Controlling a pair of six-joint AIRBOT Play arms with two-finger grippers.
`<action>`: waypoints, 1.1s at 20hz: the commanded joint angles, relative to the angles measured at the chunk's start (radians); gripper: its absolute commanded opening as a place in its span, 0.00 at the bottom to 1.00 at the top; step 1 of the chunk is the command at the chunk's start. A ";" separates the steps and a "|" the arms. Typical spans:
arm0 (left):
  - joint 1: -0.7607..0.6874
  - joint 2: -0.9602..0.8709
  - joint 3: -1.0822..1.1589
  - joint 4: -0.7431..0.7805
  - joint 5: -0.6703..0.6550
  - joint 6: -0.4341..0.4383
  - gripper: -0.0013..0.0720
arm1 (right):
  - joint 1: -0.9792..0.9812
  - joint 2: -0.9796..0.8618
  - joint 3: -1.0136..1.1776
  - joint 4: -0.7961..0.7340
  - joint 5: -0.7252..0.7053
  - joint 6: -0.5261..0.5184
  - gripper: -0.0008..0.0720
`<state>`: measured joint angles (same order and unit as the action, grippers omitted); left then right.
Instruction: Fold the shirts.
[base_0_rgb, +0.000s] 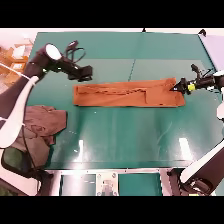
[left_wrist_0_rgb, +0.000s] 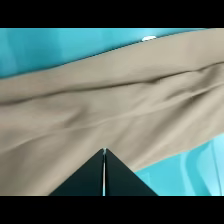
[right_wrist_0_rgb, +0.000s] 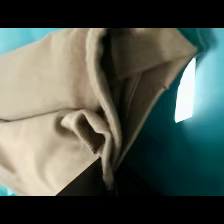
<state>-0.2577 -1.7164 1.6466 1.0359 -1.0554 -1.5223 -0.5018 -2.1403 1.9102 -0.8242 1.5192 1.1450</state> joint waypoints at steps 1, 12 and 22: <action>-0.138 -0.019 -0.018 -0.004 0.216 0.006 0.06 | 0.006 0.069 0.034 0.029 0.080 0.025 0.03; -0.454 -0.384 0.195 -0.191 0.523 -0.049 0.06 | 0.184 0.437 0.034 0.039 0.197 0.110 0.03; -0.384 -0.383 0.267 -0.104 0.209 -0.023 0.06 | 0.302 0.513 0.034 0.039 0.195 0.166 0.04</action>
<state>-0.6853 -2.1319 1.8893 0.8452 -0.6731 -1.5612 -0.2169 -1.6363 1.9438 -0.7853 1.7145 1.2930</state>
